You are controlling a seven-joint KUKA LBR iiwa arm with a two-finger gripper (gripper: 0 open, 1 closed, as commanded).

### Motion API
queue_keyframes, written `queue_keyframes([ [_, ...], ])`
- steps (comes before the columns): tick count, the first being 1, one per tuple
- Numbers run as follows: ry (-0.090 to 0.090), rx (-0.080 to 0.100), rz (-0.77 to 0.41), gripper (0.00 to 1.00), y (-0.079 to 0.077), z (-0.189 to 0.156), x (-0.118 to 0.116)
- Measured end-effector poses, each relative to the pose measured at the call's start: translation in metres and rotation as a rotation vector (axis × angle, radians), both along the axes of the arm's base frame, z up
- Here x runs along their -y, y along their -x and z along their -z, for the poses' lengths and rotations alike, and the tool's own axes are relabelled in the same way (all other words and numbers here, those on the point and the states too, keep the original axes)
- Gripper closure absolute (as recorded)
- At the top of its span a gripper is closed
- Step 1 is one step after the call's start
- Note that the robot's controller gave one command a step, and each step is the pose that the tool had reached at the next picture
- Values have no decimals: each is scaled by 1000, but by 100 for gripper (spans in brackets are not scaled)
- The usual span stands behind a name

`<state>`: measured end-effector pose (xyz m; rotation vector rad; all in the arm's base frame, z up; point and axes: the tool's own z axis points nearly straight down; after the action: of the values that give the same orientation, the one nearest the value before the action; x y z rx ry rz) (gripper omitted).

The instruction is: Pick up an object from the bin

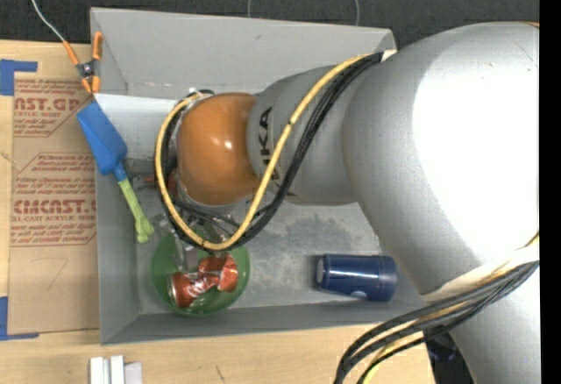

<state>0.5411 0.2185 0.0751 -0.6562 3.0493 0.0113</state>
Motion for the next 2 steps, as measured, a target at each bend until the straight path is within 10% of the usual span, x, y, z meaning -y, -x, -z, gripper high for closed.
queue_keyframes([
  [2,0,0,0,100,0,0,0],
])
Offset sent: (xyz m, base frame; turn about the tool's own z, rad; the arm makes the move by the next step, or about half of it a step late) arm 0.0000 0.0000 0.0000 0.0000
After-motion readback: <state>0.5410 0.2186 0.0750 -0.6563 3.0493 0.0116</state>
